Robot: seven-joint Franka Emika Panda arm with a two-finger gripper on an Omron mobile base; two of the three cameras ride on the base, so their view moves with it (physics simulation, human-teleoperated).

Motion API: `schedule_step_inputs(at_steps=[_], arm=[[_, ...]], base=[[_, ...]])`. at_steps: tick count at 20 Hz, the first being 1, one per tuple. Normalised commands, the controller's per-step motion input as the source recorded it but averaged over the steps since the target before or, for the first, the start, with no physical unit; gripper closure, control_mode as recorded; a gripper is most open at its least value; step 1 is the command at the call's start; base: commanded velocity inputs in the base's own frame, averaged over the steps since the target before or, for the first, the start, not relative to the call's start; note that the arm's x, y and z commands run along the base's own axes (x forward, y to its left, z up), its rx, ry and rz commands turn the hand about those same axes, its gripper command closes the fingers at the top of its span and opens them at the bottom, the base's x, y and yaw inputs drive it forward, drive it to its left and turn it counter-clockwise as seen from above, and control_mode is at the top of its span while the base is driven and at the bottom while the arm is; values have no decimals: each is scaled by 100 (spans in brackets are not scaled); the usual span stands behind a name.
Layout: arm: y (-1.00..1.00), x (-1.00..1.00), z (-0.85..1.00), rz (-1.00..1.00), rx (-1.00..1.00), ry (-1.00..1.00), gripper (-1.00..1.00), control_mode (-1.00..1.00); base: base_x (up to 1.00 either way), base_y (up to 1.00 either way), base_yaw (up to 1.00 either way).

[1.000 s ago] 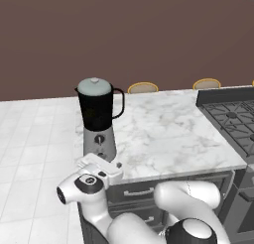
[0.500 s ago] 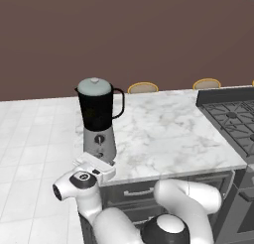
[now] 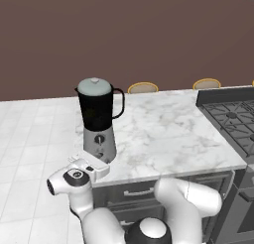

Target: Grab the garlic and lemon from the fridge, place them in the blender, close the lid, and turn on the blender to create a marinade.

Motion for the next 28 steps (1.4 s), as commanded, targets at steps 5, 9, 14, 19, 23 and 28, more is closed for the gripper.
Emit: schedule_step_inputs(at_steps=[5,9,14,19,23,28], arm=[[0,15,-29,0,0,0,-100,-100],[0,-10,-15,0,0,-1,-100,-100],[0,-65,5,0,0,-11,-100,-100],[0,-89,51,0,0,-14,-100,-100],[0,-89,81,0,0,-11,-100,-100],[0,-67,88,0,0,-7,-100,-100]], base=[[0,0,0],[0,0,0],[0,0,0],[0,0,0],[0,0,0],[0,0,0]])
